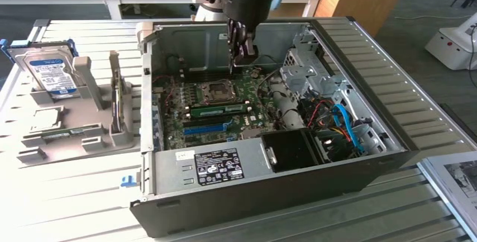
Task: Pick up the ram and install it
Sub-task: 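Press down the ram until it locks into place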
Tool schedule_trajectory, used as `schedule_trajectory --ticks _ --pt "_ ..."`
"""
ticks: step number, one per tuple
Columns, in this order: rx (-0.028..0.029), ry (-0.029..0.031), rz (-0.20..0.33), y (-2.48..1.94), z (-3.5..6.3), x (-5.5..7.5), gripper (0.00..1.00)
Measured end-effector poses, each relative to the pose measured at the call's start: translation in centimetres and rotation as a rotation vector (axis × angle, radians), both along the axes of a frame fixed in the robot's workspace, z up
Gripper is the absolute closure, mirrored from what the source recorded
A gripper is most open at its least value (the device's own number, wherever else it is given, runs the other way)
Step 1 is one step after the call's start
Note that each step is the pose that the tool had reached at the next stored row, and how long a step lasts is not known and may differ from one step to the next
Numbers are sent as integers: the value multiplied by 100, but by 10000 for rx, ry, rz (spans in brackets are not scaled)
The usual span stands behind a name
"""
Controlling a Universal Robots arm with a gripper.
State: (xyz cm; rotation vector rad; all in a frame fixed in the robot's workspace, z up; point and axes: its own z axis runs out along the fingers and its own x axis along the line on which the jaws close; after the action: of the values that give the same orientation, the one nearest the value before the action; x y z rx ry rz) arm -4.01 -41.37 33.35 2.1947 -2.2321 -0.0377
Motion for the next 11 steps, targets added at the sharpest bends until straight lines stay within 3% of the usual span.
schedule_trajectory --ticks 9,11 --pt "0 0 -1 0 0 0 82" --pt "0 0 0 0 0 0 90"
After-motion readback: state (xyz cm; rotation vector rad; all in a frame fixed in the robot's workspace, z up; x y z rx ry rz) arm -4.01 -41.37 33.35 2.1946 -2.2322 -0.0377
